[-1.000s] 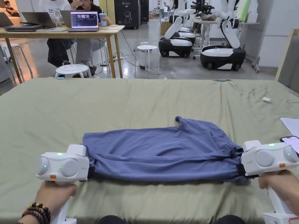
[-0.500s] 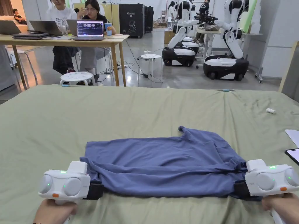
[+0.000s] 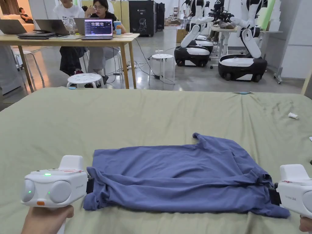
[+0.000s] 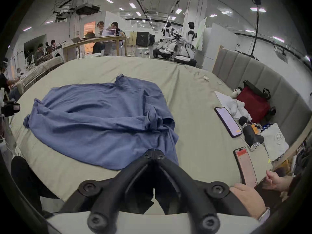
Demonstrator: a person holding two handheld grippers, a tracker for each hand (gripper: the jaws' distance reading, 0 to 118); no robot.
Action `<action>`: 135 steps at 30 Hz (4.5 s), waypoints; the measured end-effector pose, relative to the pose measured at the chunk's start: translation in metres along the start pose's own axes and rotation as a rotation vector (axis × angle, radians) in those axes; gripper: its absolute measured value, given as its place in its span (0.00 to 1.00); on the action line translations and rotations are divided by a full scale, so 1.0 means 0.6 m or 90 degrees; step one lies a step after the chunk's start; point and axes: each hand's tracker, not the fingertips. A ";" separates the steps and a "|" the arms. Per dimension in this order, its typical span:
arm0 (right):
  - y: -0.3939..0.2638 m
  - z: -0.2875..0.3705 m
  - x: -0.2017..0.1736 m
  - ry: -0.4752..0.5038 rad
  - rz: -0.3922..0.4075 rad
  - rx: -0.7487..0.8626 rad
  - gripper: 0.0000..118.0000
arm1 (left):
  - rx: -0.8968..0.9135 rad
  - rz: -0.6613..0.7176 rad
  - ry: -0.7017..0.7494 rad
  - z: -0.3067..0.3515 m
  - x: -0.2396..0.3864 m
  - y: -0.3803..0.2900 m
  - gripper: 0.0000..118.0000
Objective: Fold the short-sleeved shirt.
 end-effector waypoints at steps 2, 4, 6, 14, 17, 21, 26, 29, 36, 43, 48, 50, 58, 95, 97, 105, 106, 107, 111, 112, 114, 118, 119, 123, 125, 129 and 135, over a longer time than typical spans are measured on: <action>0.006 -0.001 -0.007 0.012 -0.003 0.004 0.00 | 0.000 0.004 -0.001 -0.017 0.006 0.022 0.00; 0.011 -0.001 -0.013 0.029 0.001 0.009 0.00 | -0.005 0.022 -0.002 -0.055 0.011 0.055 0.00; 0.019 -0.003 -0.021 0.038 0.011 0.016 0.00 | -0.026 0.045 -0.011 -0.119 -0.003 0.091 0.07; 0.037 -0.037 -0.026 0.072 0.036 0.018 0.00 | -0.100 0.058 0.029 -0.303 -0.035 0.182 0.93; 0.042 -0.045 -0.026 0.076 0.041 0.021 0.00 | -0.116 0.046 0.038 -0.355 -0.047 0.201 0.93; 0.047 -0.053 -0.029 0.082 0.043 0.020 0.00 | -0.152 0.052 0.036 -0.394 -0.048 0.209 0.85; 0.053 -0.080 -0.027 0.090 0.042 0.005 0.00 | -0.186 0.018 0.051 -0.415 -0.032 0.187 0.79; 0.057 -0.093 -0.023 0.079 0.039 0.001 0.00 | -0.174 0.053 0.048 -0.400 -0.030 0.178 0.63; 0.112 -0.131 -0.031 0.043 0.041 -0.001 0.00 | -0.139 0.011 0.056 -0.356 0.009 0.191 0.01; 0.249 -0.234 0.012 0.014 0.017 -0.038 0.00 | -0.130 0.011 0.025 -0.334 0.013 0.197 0.01; 0.316 -0.352 0.042 0.017 -0.027 -0.125 0.79 | -0.123 0.021 0.009 -0.332 0.007 0.192 0.01; 0.330 -0.388 0.042 0.030 -0.015 -0.154 0.76 | -0.125 0.021 0.007 -0.339 0.005 0.190 0.01; 0.334 -0.488 0.021 0.054 -0.034 -0.245 0.65 | -0.128 0.019 0.006 -0.348 0.001 0.191 0.01; -0.015 -0.077 0.018 0.051 0.120 -0.148 0.02 | -0.120 0.030 -0.067 -0.042 -0.039 -0.078 0.01; -0.025 -0.095 0.011 0.044 0.113 -0.146 0.02 | -0.116 0.021 -0.059 -0.053 -0.032 -0.091 0.01; -0.017 -0.088 0.025 0.033 0.066 -0.105 0.32 | -0.084 0.029 -0.021 -0.039 -0.055 -0.074 0.41; -0.015 -0.077 0.028 0.031 0.052 -0.099 0.60 | -0.080 0.031 -0.012 -0.030 -0.058 -0.071 0.71; -0.011 -0.065 0.031 0.026 0.037 -0.093 0.80 | -0.075 0.036 -0.019 -0.020 -0.066 -0.068 0.90; 0.013 -0.004 0.016 0.027 0.024 -0.024 1.00 | -0.031 0.082 -0.042 0.024 -0.077 -0.039 1.00; 0.021 0.005 0.006 0.018 0.019 -0.020 0.98 | -0.032 0.080 -0.041 0.028 -0.070 -0.029 0.98; 0.039 0.012 -0.021 0.002 0.021 0.006 0.78 | -0.009 0.058 -0.038 0.038 -0.045 -0.008 0.68; 0.059 -0.007 -0.079 -0.011 0.035 0.019 0.01 | 0.034 0.021 -0.017 0.034 0.010 0.011 0.00; 0.059 -0.008 -0.087 -0.003 0.026 0.022 0.00 | 0.031 0.011 -0.024 0.029 0.018 0.014 0.00; 0.053 0.001 -0.115 0.033 0.012 0.026 0.00 | 0.011 0.007 -0.046 0.019 0.027 0.010 0.00; 0.052 0.007 -0.121 0.034 0.028 0.030 0.00 | 0.007 0.007 -0.064 0.021 0.014 0.010 0.00; 0.054 0.016 -0.120 0.048 0.041 0.030 0.00 | -0.036 0.051 -0.155 0.025 -0.050 0.010 0.20; 0.060 0.020 -0.129 0.051 0.050 0.038 0.00 | -0.060 0.171 -0.322 -0.033 -0.168 -0.014 0.98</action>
